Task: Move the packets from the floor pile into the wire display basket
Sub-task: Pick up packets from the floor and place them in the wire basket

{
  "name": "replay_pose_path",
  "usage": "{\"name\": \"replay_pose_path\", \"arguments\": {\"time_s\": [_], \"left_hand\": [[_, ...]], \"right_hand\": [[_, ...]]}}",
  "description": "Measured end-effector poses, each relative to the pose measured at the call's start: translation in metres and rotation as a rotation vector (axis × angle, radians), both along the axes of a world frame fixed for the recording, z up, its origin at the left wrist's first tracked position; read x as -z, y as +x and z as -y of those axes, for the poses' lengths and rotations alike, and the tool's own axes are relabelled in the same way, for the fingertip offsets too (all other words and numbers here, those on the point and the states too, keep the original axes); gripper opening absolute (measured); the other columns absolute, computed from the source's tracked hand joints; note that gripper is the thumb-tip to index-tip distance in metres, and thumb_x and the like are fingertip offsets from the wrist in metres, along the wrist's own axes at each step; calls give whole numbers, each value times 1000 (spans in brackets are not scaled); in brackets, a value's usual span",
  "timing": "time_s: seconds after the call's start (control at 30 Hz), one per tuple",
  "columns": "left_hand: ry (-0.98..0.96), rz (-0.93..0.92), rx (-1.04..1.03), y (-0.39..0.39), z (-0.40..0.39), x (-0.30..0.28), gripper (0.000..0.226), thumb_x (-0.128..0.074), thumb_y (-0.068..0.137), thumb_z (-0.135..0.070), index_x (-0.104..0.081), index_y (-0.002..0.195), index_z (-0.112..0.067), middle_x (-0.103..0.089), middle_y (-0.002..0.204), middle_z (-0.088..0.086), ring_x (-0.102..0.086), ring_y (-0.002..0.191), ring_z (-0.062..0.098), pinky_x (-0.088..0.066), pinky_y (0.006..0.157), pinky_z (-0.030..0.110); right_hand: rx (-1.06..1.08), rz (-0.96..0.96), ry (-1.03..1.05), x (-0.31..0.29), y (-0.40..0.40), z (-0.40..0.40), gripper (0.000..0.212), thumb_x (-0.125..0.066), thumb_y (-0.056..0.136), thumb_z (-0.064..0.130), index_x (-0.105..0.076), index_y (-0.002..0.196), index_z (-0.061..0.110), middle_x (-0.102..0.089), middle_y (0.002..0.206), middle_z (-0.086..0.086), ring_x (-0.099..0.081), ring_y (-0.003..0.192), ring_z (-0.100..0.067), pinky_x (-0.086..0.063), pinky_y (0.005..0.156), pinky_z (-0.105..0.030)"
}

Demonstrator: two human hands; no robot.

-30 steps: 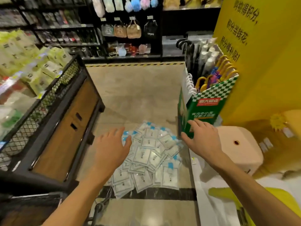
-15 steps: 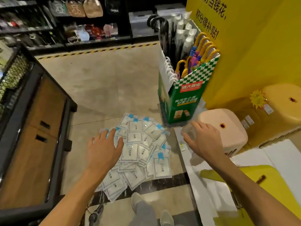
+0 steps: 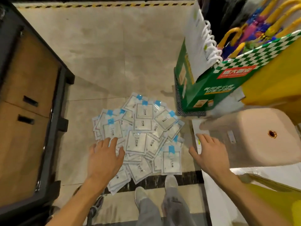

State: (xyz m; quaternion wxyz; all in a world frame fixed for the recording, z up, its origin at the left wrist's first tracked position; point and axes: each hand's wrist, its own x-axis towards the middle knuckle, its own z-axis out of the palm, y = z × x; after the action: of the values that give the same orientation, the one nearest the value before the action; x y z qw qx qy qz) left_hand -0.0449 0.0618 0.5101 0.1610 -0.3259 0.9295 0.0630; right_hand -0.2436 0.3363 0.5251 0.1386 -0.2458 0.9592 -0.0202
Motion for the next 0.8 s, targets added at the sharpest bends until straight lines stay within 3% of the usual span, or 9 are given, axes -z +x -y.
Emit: {"name": "replay_pose_path", "arguments": {"time_s": [0.27, 0.43, 0.63, 0.8], "left_hand": [[59, 63, -43, -24, 37, 209, 68, -23, 95, -52, -61, 136, -13, -65, 131, 14, -61, 118, 36, -43, 104, 57], [36, 80, -65, -43, 58, 352, 67, -24, 96, -51, -55, 142, -13, -60, 139, 14, -55, 126, 36, -36, 109, 55], [-28, 141, -33, -52, 77, 513, 57, -32, 104, -45, -45, 147, -10, -53, 145, 16, -49, 131, 38, -30, 111, 54], [-47, 75, -18, -46, 89, 617, 67, -24, 98, -51, -55, 132, -2, -58, 133, 22, -55, 118, 41, -38, 98, 55]], "right_hand": [[-52, 89, 46, 214, -36, 51, 58, -58, 96, 54, -58, 138, 15, -66, 133, -9, -60, 119, -33, -48, 99, -48], [-63, 79, 42, 366, -50, 69, 57, -51, 95, 55, -61, 130, 10, -69, 121, -15, -64, 105, -40, -54, 88, -51], [-49, 127, 63, 526, -45, 85, 60, -56, 99, 50, -55, 140, 7, -65, 132, -18, -58, 118, -43, -46, 98, -51], [39, 114, 59, 633, -33, 99, 71, -49, 97, 61, -52, 136, 2, -59, 137, -19, -51, 128, -39, -39, 110, -51]]}}
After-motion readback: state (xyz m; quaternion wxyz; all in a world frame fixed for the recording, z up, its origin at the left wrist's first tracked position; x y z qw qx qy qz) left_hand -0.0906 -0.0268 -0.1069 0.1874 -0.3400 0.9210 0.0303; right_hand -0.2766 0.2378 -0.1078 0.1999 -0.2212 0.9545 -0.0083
